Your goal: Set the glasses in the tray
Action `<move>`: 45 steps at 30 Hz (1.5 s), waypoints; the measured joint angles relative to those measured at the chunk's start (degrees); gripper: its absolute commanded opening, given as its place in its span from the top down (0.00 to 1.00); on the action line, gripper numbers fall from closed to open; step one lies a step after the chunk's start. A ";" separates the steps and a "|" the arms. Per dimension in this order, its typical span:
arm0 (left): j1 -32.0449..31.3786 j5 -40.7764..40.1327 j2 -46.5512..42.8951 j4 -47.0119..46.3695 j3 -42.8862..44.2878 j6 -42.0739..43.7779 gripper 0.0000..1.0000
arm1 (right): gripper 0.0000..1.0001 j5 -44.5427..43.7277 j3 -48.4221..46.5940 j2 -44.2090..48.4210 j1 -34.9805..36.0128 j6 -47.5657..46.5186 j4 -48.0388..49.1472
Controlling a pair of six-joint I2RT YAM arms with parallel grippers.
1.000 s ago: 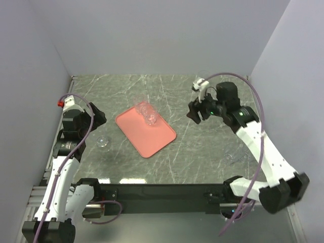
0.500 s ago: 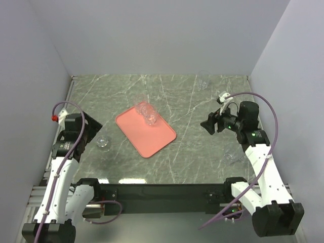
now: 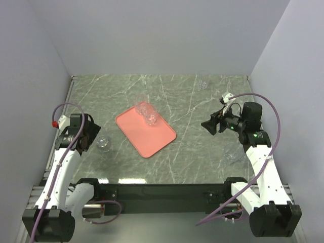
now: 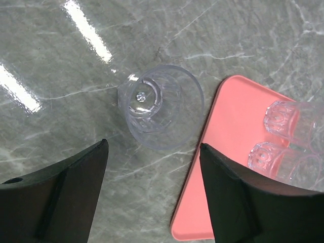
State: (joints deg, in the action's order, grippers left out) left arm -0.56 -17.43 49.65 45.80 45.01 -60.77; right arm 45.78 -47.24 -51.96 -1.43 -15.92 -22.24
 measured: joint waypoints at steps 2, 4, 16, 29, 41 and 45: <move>0.00 -0.11 0.87 0.04 -0.02 -0.55 0.23 | 0.26 0.31 0.00 0.13 -0.11 -0.02 0.00; 0.00 -0.22 1.84 0.04 -0.09 -1.11 0.25 | 0.26 0.44 0.00 0.17 -0.13 -0.04 0.02; 0.17 -0.46 6.95 -1.27 -2.43 -4.07 0.42 | 0.26 0.85 0.02 0.20 -0.33 -0.50 0.04; 2.38 0.13 11.26 -4.48 -4.90 -6.12 0.87 | 0.26 0.87 0.02 0.31 -0.35 -0.74 0.04; 2.62 0.63 8.46 -5.66 -5.40 -1.62 1.00 | 0.26 0.90 0.02 0.76 -0.72 -1.09 0.04; 2.62 1.64 4.81 -7.26 -4.94 3.96 1.00 | 0.26 0.92 0.02 0.79 -0.76 -1.09 0.04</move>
State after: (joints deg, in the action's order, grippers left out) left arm 2.07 -15.79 54.46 38.54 40.07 -56.82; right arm 46.70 -47.22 -51.18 -2.20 -17.02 -22.20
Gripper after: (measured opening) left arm 0.093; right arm 0.742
